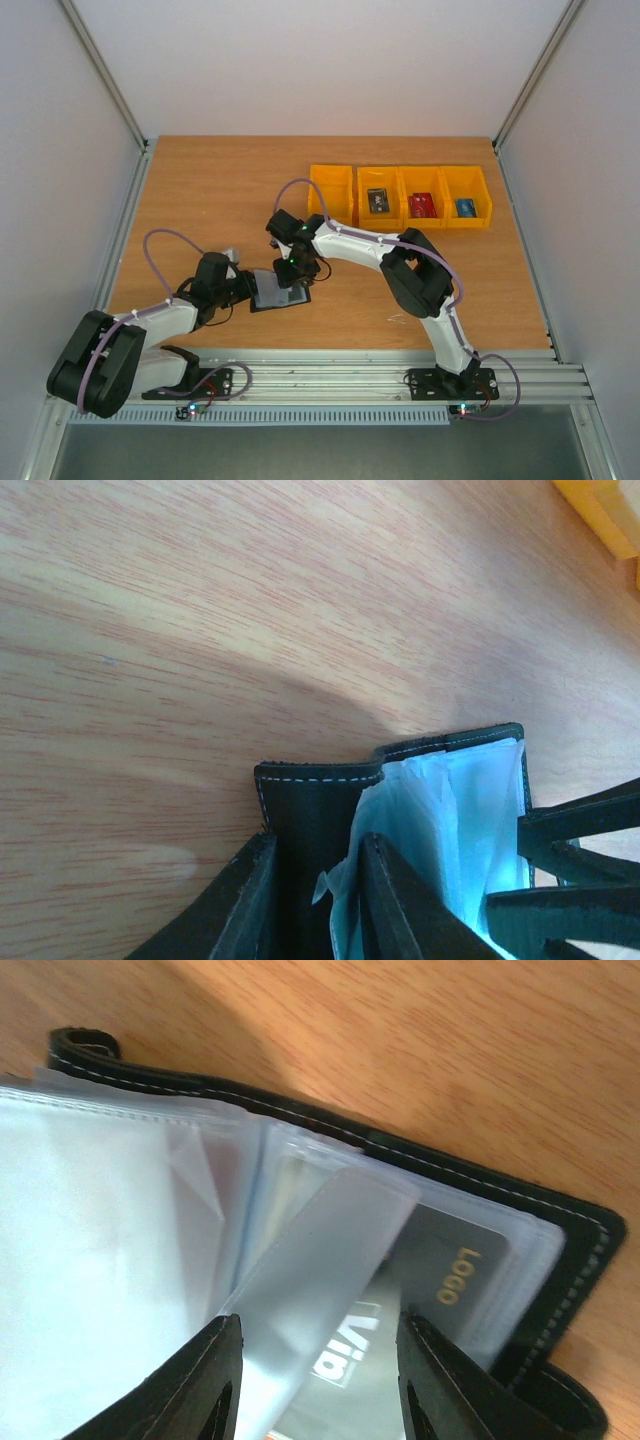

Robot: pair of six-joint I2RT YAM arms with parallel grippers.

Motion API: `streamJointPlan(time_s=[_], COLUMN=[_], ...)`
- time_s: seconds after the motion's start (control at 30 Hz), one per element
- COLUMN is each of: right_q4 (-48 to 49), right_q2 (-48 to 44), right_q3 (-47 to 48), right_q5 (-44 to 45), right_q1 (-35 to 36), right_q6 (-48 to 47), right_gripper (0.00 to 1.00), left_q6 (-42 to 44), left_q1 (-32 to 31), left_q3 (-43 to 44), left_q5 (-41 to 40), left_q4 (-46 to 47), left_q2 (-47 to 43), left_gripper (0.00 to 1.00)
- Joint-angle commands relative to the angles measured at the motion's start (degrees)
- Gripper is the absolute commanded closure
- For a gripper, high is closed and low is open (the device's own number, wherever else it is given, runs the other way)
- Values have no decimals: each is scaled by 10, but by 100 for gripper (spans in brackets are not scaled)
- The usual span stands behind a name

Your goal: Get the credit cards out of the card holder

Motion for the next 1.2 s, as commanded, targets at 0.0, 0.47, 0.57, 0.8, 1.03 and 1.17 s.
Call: streamJointPlan(time_s=[0.0, 0.47, 0.57, 0.8, 1.03, 1.17], right_q4=[3, 117, 136, 140, 159, 254], right_q2=[-21, -39, -39, -20, -24, -28], right_q3=[-35, -114, -114, -105, -104, -129], right_q5=[-3, -159, -180, -191, -233, -336], right_q1=[-19, -46, -46, -46, -46, -49], right_q6=[6, 33, 34, 56, 56, 85], right_gripper=[57, 58, 55, 52, 41, 35], left_q6=[9, -2, -1, -2, 6, 10], left_q1=[-2, 55, 56, 55, 55, 54], left_q3=[-4, 7, 5, 3, 4, 5], left_q5=[-5, 117, 131, 148, 177, 137], left_q4=[20, 33, 45, 57, 72, 38], left_q2=[1, -45, -42, -39, -45, -40], left_gripper=[73, 33, 29, 44, 42, 51])
